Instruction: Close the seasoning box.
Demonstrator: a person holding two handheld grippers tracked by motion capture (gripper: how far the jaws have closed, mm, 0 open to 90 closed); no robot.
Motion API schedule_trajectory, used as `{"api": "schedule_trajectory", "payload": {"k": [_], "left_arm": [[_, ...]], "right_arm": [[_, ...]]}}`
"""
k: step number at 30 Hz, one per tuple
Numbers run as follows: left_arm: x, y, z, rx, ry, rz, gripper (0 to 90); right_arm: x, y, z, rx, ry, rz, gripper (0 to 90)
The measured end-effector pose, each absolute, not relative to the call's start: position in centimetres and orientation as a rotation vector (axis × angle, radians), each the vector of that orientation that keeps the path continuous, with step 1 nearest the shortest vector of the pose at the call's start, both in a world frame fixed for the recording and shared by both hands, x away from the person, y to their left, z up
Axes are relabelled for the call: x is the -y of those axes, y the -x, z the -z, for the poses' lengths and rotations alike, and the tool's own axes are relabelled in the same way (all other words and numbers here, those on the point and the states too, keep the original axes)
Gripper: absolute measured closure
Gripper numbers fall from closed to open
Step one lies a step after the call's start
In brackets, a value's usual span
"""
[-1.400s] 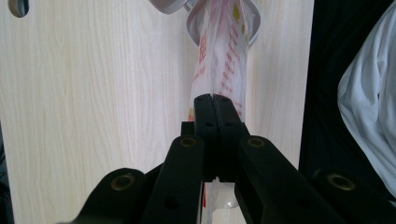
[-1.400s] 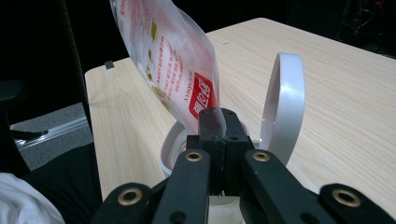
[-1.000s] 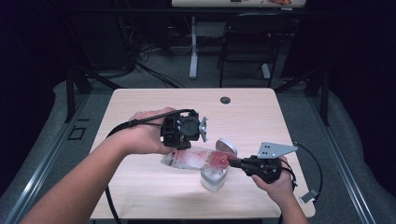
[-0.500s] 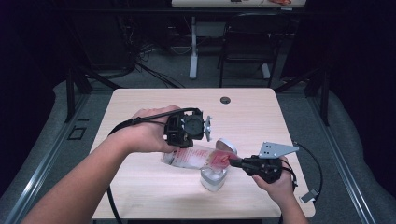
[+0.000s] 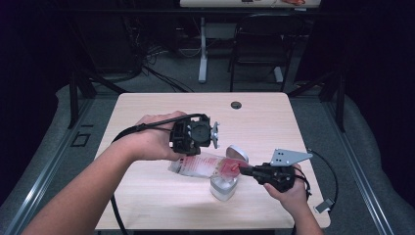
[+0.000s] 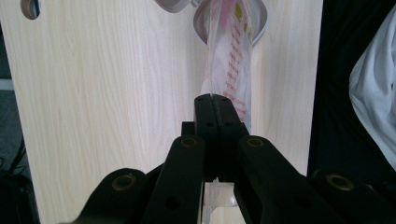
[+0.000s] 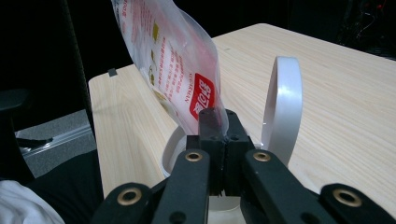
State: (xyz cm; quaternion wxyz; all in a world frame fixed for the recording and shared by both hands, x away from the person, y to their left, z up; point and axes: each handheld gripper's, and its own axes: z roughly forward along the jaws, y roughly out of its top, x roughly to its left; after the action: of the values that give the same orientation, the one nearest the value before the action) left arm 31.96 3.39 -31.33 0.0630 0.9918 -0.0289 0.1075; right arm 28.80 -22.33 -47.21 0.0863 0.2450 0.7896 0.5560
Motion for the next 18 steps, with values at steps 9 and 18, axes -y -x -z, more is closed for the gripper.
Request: {"api": "schedule_trajectory", "payload": {"k": [9, 18], "left_arm": [[-2.91, -31.93, 31.04, 0.103, -3.019, -0.332, 90.0], [-2.72, -31.82, 30.78, 0.116, -3.022, -0.346, 90.0]], "right_arm": [[22.44, -28.75, 47.32, -2.349, -0.737, -1.659, 90.0], [22.41, -28.71, 47.32, -2.340, -0.738, -1.666, 90.0]]}}
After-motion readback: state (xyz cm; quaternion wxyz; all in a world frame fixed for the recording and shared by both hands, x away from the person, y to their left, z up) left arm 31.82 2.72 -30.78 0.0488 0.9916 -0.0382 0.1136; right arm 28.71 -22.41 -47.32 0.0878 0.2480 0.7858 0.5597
